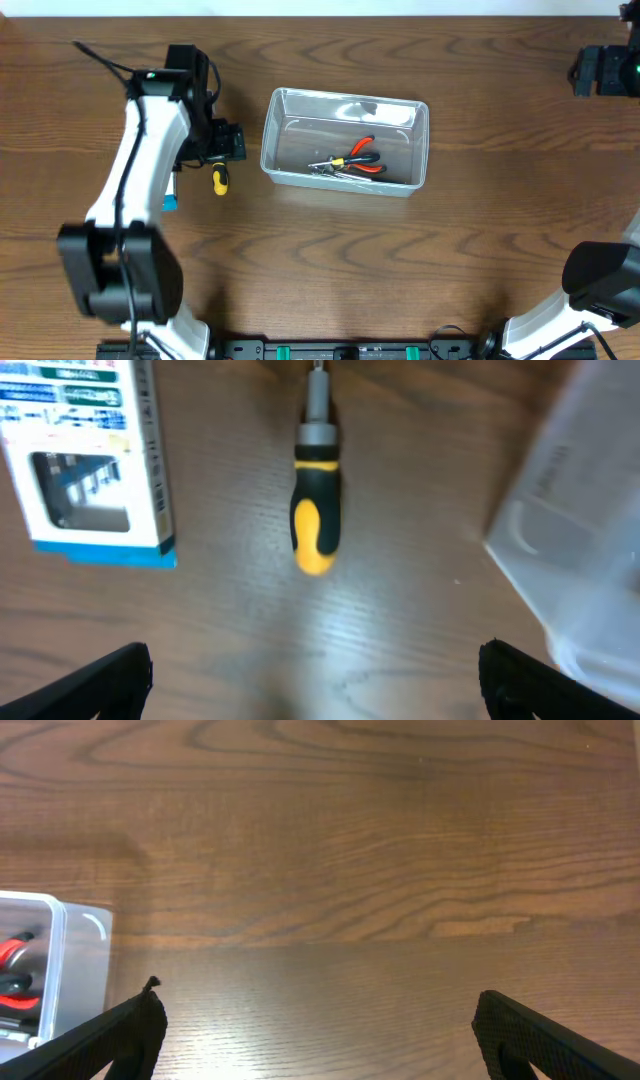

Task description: Pack container

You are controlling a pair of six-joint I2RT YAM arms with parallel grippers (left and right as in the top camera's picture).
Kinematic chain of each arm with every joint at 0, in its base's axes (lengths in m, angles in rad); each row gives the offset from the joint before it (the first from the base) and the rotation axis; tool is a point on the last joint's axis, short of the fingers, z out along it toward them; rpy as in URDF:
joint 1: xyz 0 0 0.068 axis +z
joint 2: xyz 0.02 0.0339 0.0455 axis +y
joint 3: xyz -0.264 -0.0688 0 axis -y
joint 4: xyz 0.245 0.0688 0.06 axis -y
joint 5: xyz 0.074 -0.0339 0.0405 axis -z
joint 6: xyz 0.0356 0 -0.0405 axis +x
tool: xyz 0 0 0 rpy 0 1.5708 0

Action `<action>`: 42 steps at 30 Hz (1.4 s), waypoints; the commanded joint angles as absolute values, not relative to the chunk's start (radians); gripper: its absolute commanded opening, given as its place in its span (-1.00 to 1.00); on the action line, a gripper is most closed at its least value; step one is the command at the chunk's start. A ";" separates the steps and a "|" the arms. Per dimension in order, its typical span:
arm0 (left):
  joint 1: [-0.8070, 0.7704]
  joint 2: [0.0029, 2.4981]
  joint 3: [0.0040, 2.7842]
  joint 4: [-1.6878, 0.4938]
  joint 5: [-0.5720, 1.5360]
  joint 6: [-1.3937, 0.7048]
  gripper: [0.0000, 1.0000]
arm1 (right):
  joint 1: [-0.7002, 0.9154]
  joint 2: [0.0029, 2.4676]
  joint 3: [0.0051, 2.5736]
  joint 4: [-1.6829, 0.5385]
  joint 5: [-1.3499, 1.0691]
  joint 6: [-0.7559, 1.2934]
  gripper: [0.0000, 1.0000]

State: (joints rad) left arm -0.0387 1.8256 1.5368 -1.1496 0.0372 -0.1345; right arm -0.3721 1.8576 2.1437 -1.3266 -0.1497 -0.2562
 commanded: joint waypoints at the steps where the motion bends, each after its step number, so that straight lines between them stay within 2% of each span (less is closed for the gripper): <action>1: -0.024 1.886 1.542 -1.129 0.022 -0.105 0.96 | -0.373 1.851 2.146 -1.328 -0.166 -0.240 0.98; 9: 0.005 2.008 1.542 -1.061 0.076 0.008 0.96 | -0.373 1.852 2.143 -1.328 -0.166 -0.240 0.98; 17: 0.048 2.092 1.540 -1.032 0.079 0.014 0.96 | -0.373 1.852 2.143 -1.327 -0.166 -0.240 0.98; 42: 0.046 2.095 1.426 -0.894 0.097 0.002 0.96 | -0.370 1.852 2.143 -1.325 -0.166 -0.240 0.99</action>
State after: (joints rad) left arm 0.0471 2.0892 1.4467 -0.9043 0.0952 0.0040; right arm -0.3714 1.8576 2.1437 -1.3251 -0.1574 -0.2531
